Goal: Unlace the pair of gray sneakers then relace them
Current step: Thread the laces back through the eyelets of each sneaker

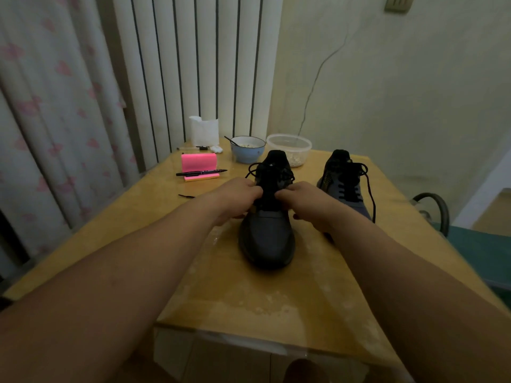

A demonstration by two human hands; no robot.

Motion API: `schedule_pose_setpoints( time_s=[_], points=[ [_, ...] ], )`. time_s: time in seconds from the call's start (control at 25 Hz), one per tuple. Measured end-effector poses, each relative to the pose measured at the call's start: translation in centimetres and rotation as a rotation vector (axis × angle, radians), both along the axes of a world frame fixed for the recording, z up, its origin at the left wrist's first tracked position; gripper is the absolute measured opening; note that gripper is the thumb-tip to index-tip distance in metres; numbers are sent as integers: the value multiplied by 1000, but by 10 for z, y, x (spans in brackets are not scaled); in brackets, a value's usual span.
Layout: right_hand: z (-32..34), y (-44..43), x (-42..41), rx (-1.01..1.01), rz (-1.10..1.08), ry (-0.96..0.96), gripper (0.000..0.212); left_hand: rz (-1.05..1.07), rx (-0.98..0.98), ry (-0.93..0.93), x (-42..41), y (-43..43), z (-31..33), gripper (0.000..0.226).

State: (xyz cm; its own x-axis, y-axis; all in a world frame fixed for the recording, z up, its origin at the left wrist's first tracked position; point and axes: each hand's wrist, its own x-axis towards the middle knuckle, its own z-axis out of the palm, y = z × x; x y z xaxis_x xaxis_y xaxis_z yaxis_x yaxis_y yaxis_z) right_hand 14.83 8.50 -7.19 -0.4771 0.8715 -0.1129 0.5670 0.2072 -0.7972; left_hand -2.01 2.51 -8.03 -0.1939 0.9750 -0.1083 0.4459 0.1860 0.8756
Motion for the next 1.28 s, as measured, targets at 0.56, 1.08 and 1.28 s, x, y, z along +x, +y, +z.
schedule_pose_setpoints(
  time_s=[0.56, 1.08, 1.28],
  points=[
    [-35, 3, 21, 1038, 123, -144, 12, -9, 632, 673, -18, -13, -46, 17],
    [-38, 0, 29, 824, 146, 0, 7, -132, 594, 727, -18, -16, -42, 6],
    [-25, 1, 40, 867, 249, -202, 15, -178, 638, 865, -23, -22, -39, 19]
  ],
)
